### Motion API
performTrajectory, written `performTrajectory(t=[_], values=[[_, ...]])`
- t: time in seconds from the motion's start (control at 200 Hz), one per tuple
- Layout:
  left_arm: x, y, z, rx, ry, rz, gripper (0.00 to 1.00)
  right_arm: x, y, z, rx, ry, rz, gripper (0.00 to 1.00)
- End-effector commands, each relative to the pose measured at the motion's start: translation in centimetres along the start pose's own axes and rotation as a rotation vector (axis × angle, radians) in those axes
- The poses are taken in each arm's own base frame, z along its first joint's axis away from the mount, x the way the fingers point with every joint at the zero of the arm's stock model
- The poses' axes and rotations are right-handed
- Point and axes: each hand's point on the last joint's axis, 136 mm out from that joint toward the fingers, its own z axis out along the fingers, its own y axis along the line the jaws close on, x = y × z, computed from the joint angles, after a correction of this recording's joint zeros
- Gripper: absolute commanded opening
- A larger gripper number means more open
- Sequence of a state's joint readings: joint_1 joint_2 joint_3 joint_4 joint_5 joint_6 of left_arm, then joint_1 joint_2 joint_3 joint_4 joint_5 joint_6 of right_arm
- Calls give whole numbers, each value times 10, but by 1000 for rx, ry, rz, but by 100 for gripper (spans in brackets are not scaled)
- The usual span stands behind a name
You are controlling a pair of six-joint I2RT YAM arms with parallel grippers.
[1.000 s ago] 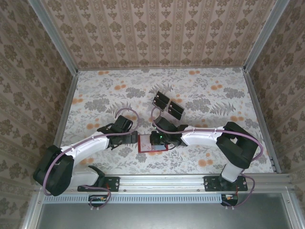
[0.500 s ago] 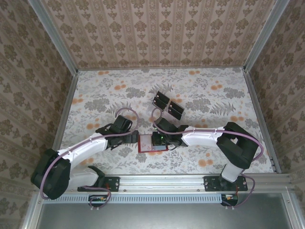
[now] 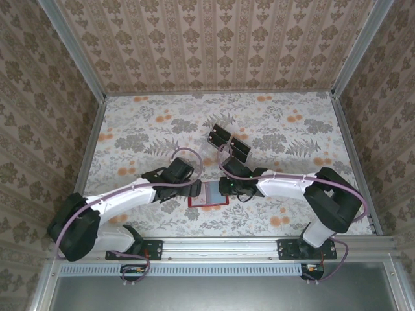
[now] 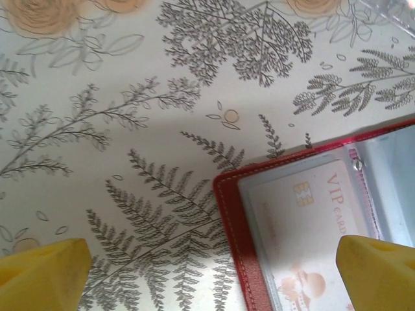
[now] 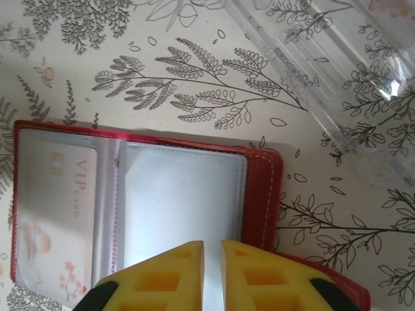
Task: Put the credit cards into the card holder
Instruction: Flip over the card slot on the card holder.
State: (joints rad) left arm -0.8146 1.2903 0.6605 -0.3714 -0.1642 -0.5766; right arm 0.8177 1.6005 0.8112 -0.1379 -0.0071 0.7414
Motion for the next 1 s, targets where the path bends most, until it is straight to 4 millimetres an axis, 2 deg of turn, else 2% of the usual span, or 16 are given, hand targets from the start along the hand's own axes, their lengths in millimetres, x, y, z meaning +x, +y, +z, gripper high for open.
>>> performTrajectory(t=[0.0, 0.265, 0.49, 0.815, 0.995], values=[[-6, -7, -1, -15, -11, -8, 100, -5, 1, -10, 7, -18, -46, 18], [-9, -13, -2, -22, -21, -7, 100, -12, 10, -11, -2, -8, -92, 30], [-9, -11, -5, -35, -30, -9, 100, -12, 13, -2, 3, 16, -100, 32], [-7, -6, -9, -42, -45, -15, 100, 6, 13, 23, -7, 101, -80, 48], [-3, -5, -8, -38, -47, -18, 100, 17, 22, 35, -49, 131, -33, 49]])
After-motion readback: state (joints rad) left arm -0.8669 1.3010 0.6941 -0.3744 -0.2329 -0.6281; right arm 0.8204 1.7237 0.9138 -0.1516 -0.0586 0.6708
